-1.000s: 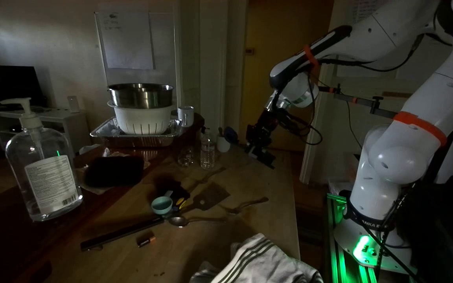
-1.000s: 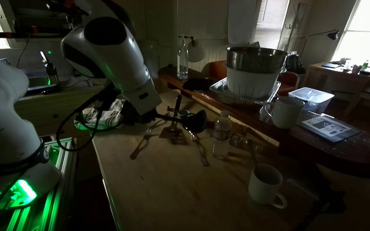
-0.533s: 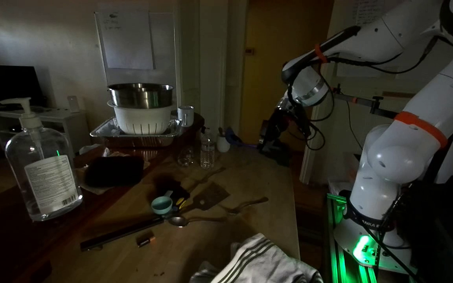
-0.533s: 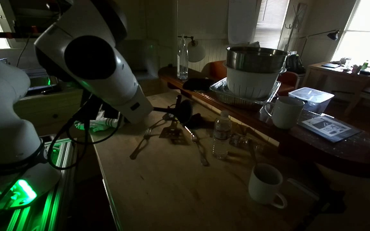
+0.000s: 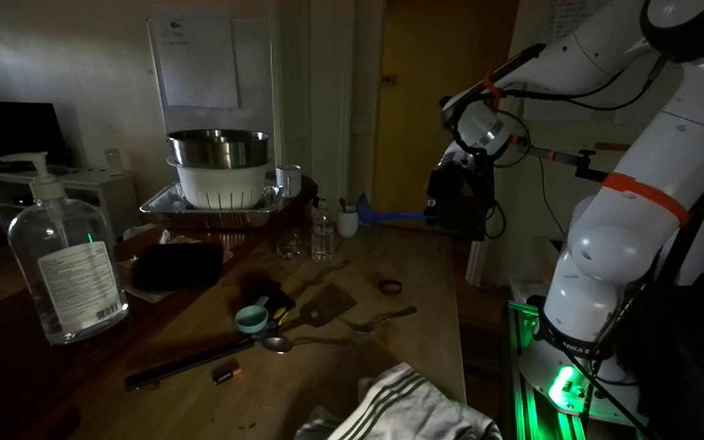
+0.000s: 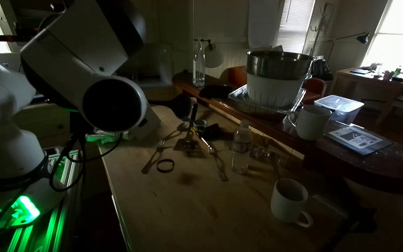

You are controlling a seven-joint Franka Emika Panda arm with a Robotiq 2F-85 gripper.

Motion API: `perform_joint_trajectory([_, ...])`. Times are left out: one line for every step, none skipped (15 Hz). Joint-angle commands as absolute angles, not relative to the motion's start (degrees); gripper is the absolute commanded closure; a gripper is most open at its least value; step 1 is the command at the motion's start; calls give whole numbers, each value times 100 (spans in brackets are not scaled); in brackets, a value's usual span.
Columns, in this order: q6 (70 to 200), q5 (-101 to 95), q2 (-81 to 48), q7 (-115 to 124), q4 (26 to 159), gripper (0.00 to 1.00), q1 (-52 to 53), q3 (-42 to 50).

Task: Move the spoon to the left

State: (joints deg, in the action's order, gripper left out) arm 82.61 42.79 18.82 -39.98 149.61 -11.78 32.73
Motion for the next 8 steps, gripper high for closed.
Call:
perform_joint_trajectory([7221,4460,1049,-4219,14421,94,-1394,3161])
perform_joint_trajectory([7332,4384,1006,-3981,14393,94,-1475,3004])
perform_joint_trajectory([7613,4277,1042,-3634,14414,94,-1563,2820])
perform_joint_trajectory([8204,4210,1311,-3349,14594,94,-1662,2586])
perform_joint_trajectory([8622,4188,1544,-3221,14777,94,-1684,2387])
perform_joint_trajectory([9059,4132,1816,-3074,14985,94,-1677,2174])
perform_joint_trajectory([9467,4100,2042,-2909,15171,94,-1633,1945])
perform_joint_trajectory([9868,4089,2268,-2754,15362,94,-1561,1698])
